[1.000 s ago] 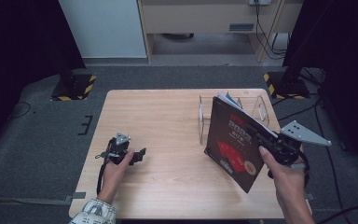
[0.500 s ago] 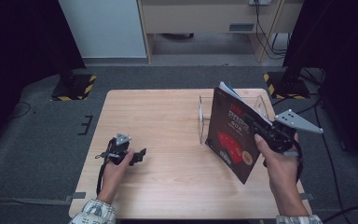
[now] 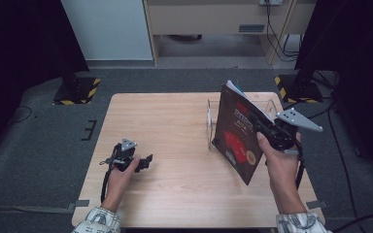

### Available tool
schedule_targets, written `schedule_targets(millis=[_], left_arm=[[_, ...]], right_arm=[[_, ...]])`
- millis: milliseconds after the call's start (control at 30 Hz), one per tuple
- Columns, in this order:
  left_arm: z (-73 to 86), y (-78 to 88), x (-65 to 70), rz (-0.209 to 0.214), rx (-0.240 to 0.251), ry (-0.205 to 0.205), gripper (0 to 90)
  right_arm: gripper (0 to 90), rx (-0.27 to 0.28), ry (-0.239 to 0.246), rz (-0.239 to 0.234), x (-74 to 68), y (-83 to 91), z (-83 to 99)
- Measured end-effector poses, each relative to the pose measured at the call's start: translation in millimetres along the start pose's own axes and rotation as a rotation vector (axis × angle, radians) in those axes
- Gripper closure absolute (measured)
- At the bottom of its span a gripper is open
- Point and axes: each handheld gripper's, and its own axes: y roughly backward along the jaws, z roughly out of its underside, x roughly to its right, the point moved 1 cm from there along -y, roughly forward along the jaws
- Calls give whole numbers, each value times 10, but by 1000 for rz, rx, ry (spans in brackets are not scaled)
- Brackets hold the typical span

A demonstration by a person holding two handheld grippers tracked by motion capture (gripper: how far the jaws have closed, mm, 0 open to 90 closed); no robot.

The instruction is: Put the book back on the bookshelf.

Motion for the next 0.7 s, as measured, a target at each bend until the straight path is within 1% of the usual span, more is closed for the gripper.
schedule_targets(millis=[267, 300, 333, 700], left_arm=[[-4, -4, 7, 7, 0, -4, 114], [-4, -4, 7, 7, 0, -4, 114], [-5, -3, 9, 9, -1, -6, 114], [-6, -9, 20, 15, -4, -12, 114]], right_arm=[[870, 11, -4, 39, -43, -242, -38], [870, 11, -4, 39, -43, -242, -38], [870, 8, 0, 52, -63, -316, -40], [870, 10, 1, 90, -139, -585, -71]])
